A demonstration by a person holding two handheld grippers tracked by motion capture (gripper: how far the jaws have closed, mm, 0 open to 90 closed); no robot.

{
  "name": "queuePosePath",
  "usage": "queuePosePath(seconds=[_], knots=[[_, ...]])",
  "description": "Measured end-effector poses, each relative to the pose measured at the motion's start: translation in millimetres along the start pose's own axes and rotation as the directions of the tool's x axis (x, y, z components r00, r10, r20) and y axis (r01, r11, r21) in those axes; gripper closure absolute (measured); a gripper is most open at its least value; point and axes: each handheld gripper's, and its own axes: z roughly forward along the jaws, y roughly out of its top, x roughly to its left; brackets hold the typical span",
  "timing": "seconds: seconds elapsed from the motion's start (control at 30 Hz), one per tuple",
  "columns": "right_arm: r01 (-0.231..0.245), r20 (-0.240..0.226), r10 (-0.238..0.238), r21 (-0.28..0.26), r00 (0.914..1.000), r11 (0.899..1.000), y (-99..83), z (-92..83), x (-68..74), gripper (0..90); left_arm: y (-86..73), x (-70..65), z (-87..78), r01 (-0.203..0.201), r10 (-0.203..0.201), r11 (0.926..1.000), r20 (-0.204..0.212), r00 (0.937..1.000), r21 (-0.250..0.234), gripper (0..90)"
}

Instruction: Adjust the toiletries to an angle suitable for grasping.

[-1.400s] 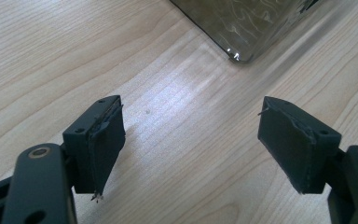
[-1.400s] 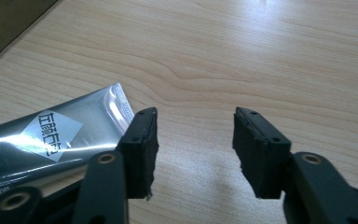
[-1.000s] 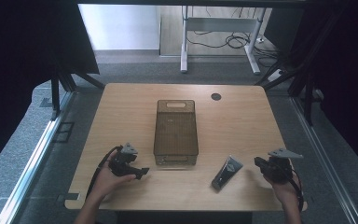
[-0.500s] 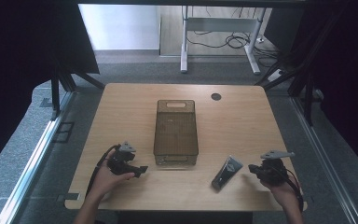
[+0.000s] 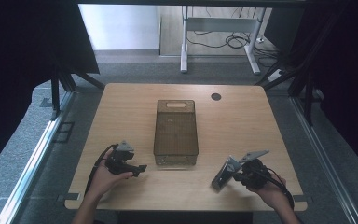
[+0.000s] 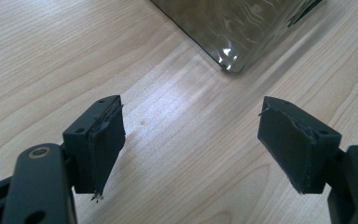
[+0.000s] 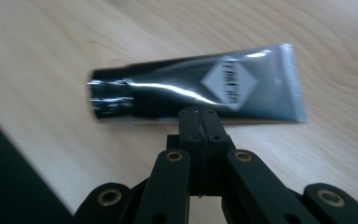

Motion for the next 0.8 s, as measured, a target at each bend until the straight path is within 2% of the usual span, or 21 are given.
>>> queuePosePath(seconds=[0.23,0.37,0.47,0.8], knots=[[0.063,-0.056,-0.059,0.074,0.9967,0.995,5.1,9.4,17.2,90.0,0.4,-2.5,4.6,-0.009,0.009,0.9998,0.004,0.9999,0.016,23.2],[0.055,-0.087,-0.046,0.102,0.9952,0.993,6.7,15.3,23.2,90.0,0.4,-4.0,5.6,-0.009,0.009,0.9998,0.006,0.9999,0.018,23.1],[0.074,-0.096,-0.062,0.124,0.9934,0.99,6.0,19.9,28.0,90.0,0.4,-4.3,5.8,-0.011,0.011,0.9998,0.005,0.9999,0.019,23.1],[0.096,-0.104,-0.083,0.118,0.9911,0.988,12.2,30.9,34.2,90.0,0.1,-3.2,5.4,-0.008,0.008,0.9998,0.008,0.9999,0.017,23.1]])
